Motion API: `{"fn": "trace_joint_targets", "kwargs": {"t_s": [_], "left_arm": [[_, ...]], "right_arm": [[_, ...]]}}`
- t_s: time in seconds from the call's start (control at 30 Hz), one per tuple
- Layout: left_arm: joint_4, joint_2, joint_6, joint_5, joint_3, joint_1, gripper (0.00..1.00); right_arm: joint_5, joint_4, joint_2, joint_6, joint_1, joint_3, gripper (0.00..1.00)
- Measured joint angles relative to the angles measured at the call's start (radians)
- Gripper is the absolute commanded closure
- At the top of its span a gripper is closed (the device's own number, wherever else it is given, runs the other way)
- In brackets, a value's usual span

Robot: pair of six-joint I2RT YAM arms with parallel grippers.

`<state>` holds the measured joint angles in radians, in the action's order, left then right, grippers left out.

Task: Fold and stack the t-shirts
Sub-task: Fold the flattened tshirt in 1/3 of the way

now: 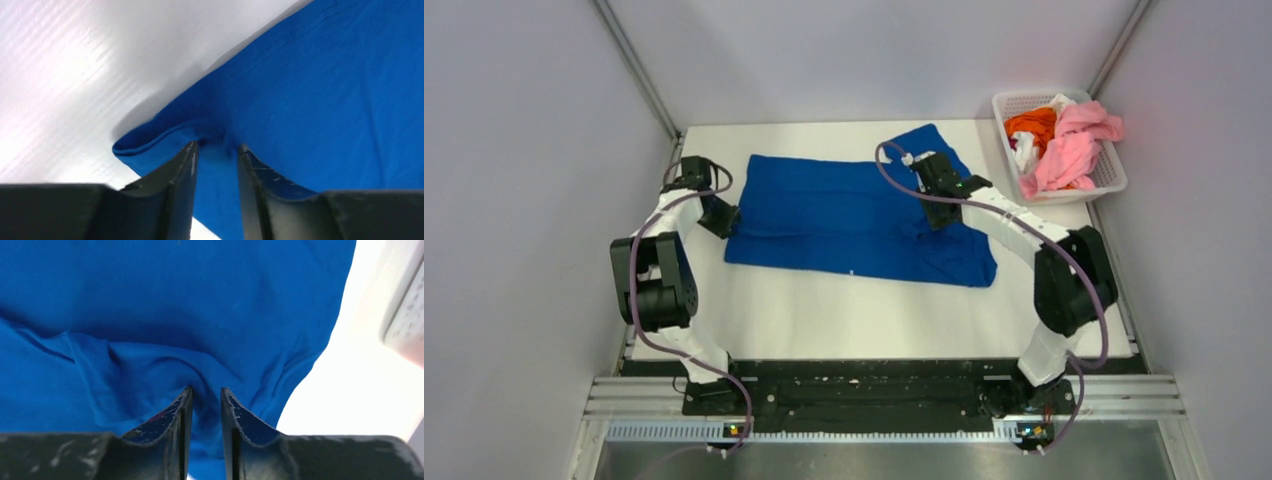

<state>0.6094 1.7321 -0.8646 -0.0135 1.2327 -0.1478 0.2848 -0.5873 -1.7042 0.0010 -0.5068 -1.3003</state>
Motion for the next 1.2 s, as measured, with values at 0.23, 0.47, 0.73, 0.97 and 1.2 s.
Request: {"fn": "trace_joint_targets", "kwargs": {"t_s": [0.23, 0.47, 0.73, 0.97, 1.2], "left_arm": [[0.019, 0.048, 0.011, -0.013, 0.092, 0.000, 0.01], [-0.019, -0.029, 0.055, 0.066, 0.108, 0.003, 0.01], [-0.087, -0.100, 0.116, 0.213, -0.039, 0.062, 0.01], [-0.088, -0.100, 0.140, 0.249, -0.112, 0.070, 0.01], [-0.084, -0.100, 0.167, 0.224, -0.116, 0.070, 0.01]], "right_arm": [[0.071, 0.074, -0.230, -0.080, 0.064, -0.197, 0.01], [0.060, 0.166, -0.081, 0.050, 0.073, -0.046, 0.01], [-0.244, 0.335, 0.205, 0.293, 0.073, 0.333, 0.01], [-0.352, 0.422, 0.101, 0.359, 0.072, 0.349, 0.01], [-0.380, 0.447, -0.068, 0.363, 0.072, 0.245, 0.01]]}}
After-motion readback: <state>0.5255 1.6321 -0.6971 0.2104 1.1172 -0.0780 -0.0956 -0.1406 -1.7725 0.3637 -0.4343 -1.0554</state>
